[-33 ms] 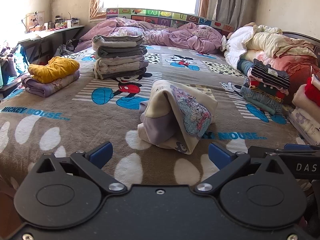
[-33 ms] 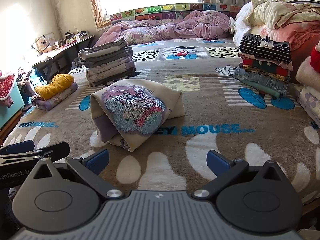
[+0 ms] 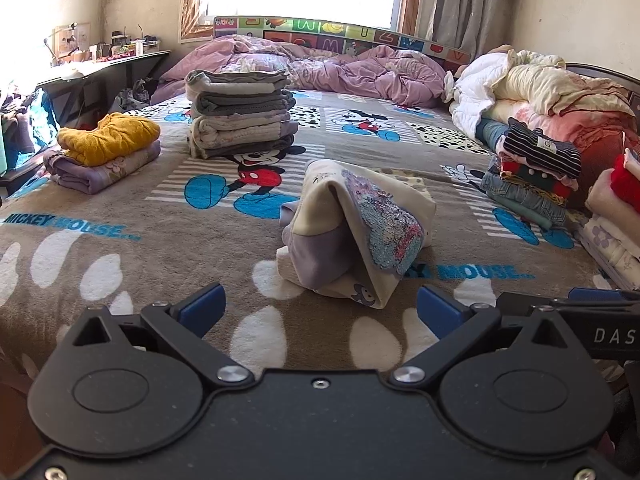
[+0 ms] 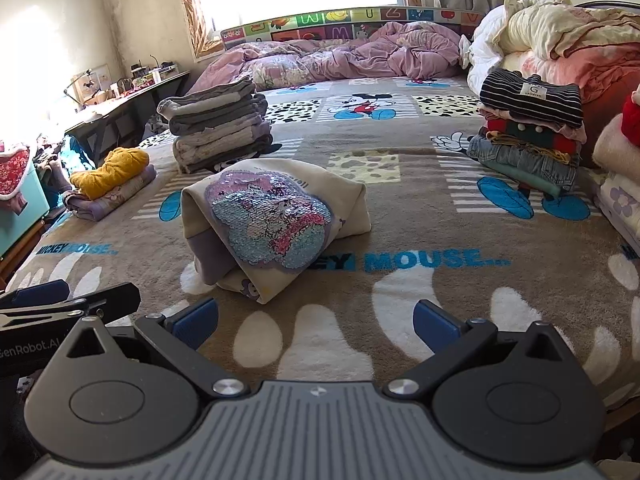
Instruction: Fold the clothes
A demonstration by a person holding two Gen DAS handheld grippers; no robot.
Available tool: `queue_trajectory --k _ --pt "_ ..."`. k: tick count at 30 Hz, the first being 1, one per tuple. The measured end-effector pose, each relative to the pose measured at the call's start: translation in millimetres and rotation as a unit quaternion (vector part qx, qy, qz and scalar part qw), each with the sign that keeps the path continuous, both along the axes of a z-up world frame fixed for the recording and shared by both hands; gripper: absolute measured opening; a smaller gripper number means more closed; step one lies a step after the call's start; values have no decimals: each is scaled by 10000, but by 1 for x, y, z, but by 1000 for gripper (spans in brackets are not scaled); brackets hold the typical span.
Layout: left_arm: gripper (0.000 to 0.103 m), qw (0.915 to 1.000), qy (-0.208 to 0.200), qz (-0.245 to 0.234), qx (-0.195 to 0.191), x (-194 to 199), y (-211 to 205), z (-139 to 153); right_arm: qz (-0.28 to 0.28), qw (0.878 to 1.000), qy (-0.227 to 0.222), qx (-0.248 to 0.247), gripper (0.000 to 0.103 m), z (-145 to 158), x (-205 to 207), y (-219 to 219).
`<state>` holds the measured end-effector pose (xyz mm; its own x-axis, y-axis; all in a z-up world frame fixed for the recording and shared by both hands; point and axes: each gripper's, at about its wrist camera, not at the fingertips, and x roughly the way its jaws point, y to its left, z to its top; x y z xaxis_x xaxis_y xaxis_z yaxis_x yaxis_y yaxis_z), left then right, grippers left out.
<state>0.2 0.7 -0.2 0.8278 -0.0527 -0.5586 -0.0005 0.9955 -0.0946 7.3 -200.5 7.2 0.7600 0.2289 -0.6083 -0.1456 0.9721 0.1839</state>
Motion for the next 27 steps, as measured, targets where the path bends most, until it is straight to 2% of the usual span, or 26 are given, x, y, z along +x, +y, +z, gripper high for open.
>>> queue_trajectory --k 6,27 --pt "103 10000 60 11 -49 1 3 -1 46 9999 -117 -33 103 1 -4 2" --pt "103 9999 6 47 -91 -3 5 -1 98 9998 -110 -113 103 3 -5 8"
